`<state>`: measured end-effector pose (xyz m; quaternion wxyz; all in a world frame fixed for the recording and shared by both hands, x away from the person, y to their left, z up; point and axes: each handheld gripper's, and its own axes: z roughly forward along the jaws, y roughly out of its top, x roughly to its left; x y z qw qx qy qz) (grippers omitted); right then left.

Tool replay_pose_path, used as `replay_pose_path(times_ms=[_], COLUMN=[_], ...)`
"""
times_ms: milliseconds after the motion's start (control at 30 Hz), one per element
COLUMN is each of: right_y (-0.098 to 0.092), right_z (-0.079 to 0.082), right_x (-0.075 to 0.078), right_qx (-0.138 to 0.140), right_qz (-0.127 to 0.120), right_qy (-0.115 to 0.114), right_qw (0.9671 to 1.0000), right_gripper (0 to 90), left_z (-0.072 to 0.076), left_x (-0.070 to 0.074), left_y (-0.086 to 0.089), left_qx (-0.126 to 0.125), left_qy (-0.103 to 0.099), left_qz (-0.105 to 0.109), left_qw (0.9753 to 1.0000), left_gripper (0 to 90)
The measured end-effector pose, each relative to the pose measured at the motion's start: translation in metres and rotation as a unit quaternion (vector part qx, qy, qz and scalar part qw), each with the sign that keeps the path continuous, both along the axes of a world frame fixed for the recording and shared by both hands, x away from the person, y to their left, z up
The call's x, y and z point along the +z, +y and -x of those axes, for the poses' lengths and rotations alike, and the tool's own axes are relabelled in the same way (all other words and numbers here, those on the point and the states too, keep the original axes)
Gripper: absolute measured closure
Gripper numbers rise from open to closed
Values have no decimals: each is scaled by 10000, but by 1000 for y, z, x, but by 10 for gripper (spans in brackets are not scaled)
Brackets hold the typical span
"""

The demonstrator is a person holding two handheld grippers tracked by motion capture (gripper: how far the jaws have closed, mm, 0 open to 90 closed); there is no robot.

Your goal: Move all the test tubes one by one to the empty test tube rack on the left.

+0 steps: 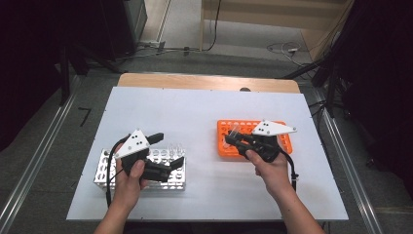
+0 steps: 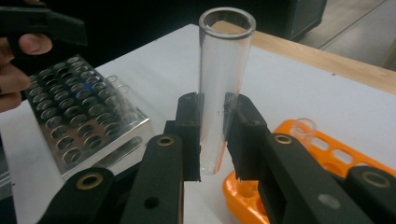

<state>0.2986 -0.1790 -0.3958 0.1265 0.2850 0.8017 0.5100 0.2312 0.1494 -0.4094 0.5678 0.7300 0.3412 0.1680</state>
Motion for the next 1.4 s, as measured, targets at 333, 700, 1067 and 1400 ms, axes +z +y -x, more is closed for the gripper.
replay_pose_path(times_ms=[333,700,1067,1400], right_y=[27,50,69,77], right_z=[15,29,42,48], right_x=[-10,-19,-23,-23], right_qx=[455,824,1147,1298], right_qz=[108,251,349,355], right_qy=[118,196,183,216], right_qw=[9988,9961,9926,9907], right_gripper=[730,730,730,729], left_z=[1,5,10,10], left_x=[1,4,3,2], left_y=[-8,-25,-37,-42], left_qx=[-309,-339,-692,-801], left_qy=[92,104,-27,6], left_qz=[216,124,107,48], left_qw=[9992,9993,9975,9968], left_gripper=[8,241,528,669])
